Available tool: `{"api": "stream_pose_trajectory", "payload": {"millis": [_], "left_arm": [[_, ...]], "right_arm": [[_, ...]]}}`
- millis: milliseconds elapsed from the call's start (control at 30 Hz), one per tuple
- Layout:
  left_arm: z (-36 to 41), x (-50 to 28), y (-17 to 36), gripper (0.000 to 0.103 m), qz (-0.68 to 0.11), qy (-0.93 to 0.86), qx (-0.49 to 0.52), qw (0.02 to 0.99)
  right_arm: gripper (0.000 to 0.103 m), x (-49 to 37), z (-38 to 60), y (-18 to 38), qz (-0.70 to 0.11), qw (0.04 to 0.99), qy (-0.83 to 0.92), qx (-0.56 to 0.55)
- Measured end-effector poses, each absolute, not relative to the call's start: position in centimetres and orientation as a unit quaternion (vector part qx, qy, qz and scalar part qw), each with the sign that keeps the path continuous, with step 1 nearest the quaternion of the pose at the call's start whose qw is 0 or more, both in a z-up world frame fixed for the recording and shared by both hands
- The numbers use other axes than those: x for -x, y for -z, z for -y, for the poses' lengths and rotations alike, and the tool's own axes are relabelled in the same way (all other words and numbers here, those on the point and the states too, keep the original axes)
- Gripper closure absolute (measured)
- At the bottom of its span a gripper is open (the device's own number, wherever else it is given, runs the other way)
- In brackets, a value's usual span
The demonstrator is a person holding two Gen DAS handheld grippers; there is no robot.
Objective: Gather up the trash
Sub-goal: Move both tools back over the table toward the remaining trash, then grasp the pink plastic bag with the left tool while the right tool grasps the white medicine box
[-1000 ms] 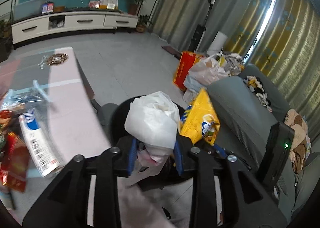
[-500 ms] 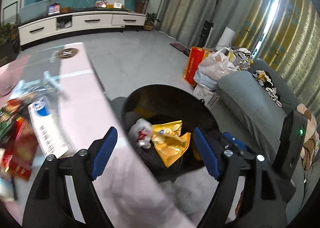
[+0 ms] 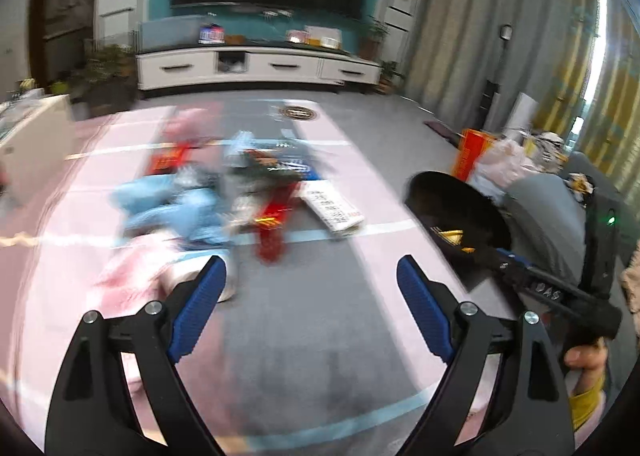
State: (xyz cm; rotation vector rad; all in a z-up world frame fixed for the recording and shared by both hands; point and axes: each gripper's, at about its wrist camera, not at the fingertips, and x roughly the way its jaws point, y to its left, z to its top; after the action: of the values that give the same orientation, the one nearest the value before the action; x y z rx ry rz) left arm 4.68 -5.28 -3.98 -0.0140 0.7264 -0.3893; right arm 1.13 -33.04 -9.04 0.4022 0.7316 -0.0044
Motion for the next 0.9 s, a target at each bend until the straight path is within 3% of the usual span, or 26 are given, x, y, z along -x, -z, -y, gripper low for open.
{"api": "stream_pose_trajectory", "payload": {"millis": [400, 767, 833, 900], "left_arm": [[-6.1, -3.3, 6.1, 0.015, -0.368, 0.089, 0.068, 0.923], [-7.8, -5.3, 9.5, 0.015, -0.392, 0.085, 0.087, 0.912], [-7.4, -6.0, 10.0, 0.016, -0.394, 0.079, 0.072, 0.913], [-6.7, -6.6, 10.5, 0.027, -0.399, 0.078, 0.057, 0.912]], "right_arm": [[0.038, -1.4, 25.8, 8.7, -0.382, 0.913, -0.042, -0.133], [0.038, -2.8, 23.0, 10.0, -0.404, 0.907, -0.052, -0.106], [0.038, -3.1, 22.8, 10.3, -0.406, 0.907, -0.052, -0.103], [0.038, -3.6, 22.7, 10.4, -0.405, 0.908, -0.051, -0.099]]}}
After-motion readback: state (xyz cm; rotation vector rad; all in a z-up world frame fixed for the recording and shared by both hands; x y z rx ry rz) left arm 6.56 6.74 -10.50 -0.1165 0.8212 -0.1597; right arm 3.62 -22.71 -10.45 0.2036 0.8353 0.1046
